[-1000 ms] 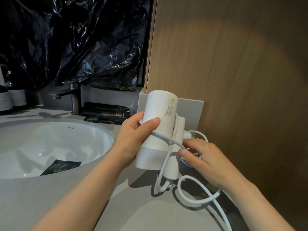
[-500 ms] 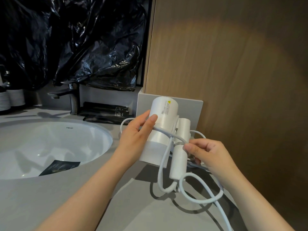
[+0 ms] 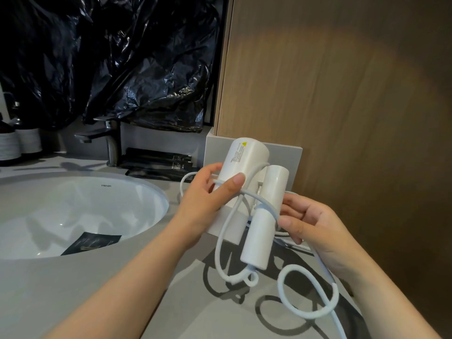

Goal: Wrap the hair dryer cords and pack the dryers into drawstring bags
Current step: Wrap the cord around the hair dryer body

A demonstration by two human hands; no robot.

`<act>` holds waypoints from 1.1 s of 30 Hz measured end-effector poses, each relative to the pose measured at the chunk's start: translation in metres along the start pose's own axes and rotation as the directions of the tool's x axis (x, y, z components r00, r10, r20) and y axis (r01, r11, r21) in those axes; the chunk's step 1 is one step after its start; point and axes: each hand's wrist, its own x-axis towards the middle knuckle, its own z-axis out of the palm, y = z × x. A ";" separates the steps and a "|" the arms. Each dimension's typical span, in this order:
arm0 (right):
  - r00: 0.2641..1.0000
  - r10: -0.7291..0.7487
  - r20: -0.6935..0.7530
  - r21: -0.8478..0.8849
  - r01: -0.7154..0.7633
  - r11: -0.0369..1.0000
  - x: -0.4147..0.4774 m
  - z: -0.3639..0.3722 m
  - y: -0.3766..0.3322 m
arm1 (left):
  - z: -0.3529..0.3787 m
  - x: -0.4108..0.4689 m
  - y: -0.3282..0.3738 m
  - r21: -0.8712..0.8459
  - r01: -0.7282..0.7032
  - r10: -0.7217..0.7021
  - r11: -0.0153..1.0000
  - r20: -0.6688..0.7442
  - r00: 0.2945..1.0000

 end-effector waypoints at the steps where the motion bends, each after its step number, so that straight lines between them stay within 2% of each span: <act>1: 1.000 -0.006 0.017 0.009 0.006 1.000 -0.001 -0.001 -0.001 | 0.000 0.000 -0.001 -0.010 0.015 -0.015 1.000 0.002 1.000; 5: 0.999 -0.042 -0.026 -0.038 0.041 0.998 -0.003 0.000 -0.002 | 0.003 -0.001 -0.002 0.128 -0.036 0.034 0.991 0.021 0.999; 7: 0.995 -0.074 -0.070 -0.062 0.070 0.996 -0.004 0.004 -0.003 | 0.005 -0.002 0.000 0.141 -0.064 0.060 0.988 0.037 0.998; 10: 0.987 -0.105 -0.120 -0.082 0.095 0.992 -0.002 0.009 -0.004 | 0.006 -0.002 -0.002 0.177 -0.061 0.065 0.982 -0.018 0.998; 12: 0.982 -0.119 -0.148 -0.095 0.105 0.990 0.000 0.010 -0.002 | 0.008 -0.005 0.001 0.131 -0.067 0.072 0.989 -0.032 0.997; 15: 0.976 -0.129 -0.174 -0.049 0.122 0.991 0.003 0.010 -0.002 | 0.011 -0.009 0.002 0.077 -0.048 0.045 0.996 0.049 0.998; 18: 0.975 -0.113 -0.192 0.002 0.115 0.993 0.004 0.007 -0.003 | 0.009 -0.011 -0.002 0.127 -0.021 0.004 0.992 0.126 0.992; 24: 0.977 -0.111 -0.181 -0.029 0.107 0.994 0.006 0.004 -0.002 | 0.006 -0.011 0.000 0.289 0.015 -0.076 0.957 0.201 0.977; 28: 0.988 -0.095 -0.126 -0.018 0.093 0.995 0.007 0.006 -0.003 | 0.008 -0.014 -0.001 0.318 -0.033 -0.020 0.947 0.162 0.987; 33: 0.984 -0.107 -0.143 -0.034 0.103 0.994 0.010 0.007 -0.005 | 0.009 -0.013 -0.001 0.398 -0.082 0.025 0.914 0.146 0.989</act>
